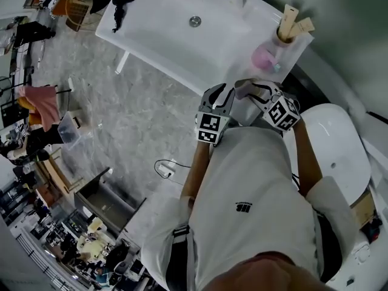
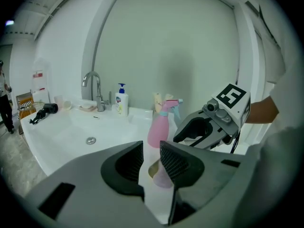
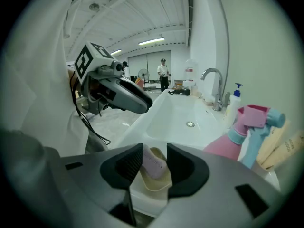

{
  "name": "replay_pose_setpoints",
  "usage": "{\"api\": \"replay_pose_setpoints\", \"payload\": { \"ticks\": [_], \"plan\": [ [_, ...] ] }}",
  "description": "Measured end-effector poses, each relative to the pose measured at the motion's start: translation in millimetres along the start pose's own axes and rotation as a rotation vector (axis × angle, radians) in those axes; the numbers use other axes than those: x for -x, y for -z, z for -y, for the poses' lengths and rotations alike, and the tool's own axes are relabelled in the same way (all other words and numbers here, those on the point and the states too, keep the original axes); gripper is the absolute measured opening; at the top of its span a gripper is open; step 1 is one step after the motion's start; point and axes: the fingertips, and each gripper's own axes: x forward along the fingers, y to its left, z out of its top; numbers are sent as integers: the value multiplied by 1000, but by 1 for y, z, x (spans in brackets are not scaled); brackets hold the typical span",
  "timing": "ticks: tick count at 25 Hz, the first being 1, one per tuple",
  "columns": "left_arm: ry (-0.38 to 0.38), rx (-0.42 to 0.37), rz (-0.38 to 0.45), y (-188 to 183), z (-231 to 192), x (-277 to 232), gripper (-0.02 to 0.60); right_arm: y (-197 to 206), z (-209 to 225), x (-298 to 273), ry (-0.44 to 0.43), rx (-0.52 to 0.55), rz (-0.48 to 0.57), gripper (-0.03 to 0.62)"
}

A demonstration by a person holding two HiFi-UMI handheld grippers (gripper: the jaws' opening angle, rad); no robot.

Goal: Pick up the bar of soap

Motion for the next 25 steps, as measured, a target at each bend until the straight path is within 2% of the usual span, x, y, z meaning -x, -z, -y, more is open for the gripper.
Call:
{"api": "replay_pose_setpoints", "payload": {
  "ticks": [11,25],
  "plan": [
    [49,38,-62,28,-16,-16,126,18,-13,-38,-98,132,-130,197],
    [43,60,-83,43,-24,-19,126,26,-27,-60,-211,207,-166,268]
  ]
}}
